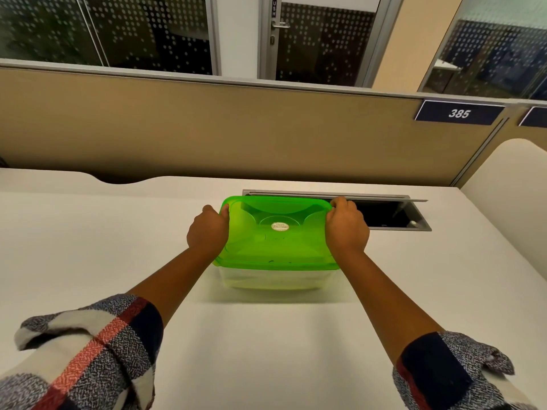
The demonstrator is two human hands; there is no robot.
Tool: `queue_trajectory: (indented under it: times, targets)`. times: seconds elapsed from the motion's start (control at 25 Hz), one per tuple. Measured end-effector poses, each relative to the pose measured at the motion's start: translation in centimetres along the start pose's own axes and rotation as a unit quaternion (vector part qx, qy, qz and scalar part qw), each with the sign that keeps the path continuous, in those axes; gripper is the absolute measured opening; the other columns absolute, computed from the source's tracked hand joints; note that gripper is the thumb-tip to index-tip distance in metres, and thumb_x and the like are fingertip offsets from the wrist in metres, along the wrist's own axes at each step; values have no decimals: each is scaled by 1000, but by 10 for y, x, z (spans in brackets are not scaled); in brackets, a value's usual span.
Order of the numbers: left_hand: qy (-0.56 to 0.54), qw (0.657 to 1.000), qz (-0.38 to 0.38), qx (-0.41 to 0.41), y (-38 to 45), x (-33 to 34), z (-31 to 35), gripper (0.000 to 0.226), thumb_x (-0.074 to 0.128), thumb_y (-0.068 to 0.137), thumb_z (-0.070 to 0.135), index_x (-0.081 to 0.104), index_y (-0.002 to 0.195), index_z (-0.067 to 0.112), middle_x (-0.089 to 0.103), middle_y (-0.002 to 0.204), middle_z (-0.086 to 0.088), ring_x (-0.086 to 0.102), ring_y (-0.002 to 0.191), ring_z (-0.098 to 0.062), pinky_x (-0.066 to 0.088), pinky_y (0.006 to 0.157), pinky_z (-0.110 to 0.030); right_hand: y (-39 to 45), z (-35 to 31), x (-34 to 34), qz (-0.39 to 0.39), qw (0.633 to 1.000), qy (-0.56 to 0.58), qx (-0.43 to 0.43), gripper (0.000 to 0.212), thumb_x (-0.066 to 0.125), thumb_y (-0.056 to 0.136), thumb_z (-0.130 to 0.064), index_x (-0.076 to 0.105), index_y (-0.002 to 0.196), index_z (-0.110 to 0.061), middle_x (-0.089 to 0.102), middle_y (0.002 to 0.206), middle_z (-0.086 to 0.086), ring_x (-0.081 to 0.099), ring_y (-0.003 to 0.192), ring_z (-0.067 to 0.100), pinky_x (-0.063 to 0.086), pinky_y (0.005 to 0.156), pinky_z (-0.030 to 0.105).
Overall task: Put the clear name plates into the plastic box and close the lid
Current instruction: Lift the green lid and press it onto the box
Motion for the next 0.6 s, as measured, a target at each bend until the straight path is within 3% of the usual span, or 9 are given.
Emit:
queue_trajectory:
  times: [0.12,0.2,0.28,0.44,0.52,0.6]
  targets:
    - [71,991,46,100,-4,-8,25,44,38,93,37,43,117,0,55,115,-27,56,100,-46,45,73,-45,0,-20,8,-38,994,38,-98,34,38,98,-23,52,127,-11,57,129,11,49,119,30,45,90,38]
    - [110,971,32,209,-6,-1,46,47,38,94,36,37,133,10,45,135,-21,49,115,-41,46,82,-47,1,-24,14,-68,989,67,-112,39,37,99,-27,49,131,-9,52,138,11,46,127,27,40,100,36]
    - [153,942,-17,298,-4,14,62,48,34,95,36,31,139,18,35,149,-8,39,130,-31,41,96,-45,4,-25,18,-81,988,59,-114,39,37,99,-28,49,130,-8,52,138,13,48,126,28,41,100,36]
    - [151,932,-71,322,5,26,70,49,36,94,36,37,135,9,44,137,-16,42,121,-34,40,96,-43,15,-36,14,-54,989,8,-139,28,38,97,-24,52,111,-5,61,111,19,59,96,37,44,69,37]
    - [163,935,-75,305,13,32,72,47,38,93,39,43,124,4,48,126,-21,45,114,-37,42,90,-45,25,-41,20,-61,988,7,-143,28,37,97,-24,52,107,-3,59,108,19,55,96,36,42,69,37]
    - [168,939,-85,287,25,38,76,47,36,92,43,48,113,2,52,118,-23,47,108,-39,42,85,-45,40,-37,33,-90,989,28,-116,34,35,98,-25,57,105,0,59,109,23,55,100,39,44,80,40]
Point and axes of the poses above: each hand's wrist, its own y-axis towards the middle knuckle, its own x-axis out of the palm, z = x × y, the point moved 10 cm from there along y, towards the middle knuckle
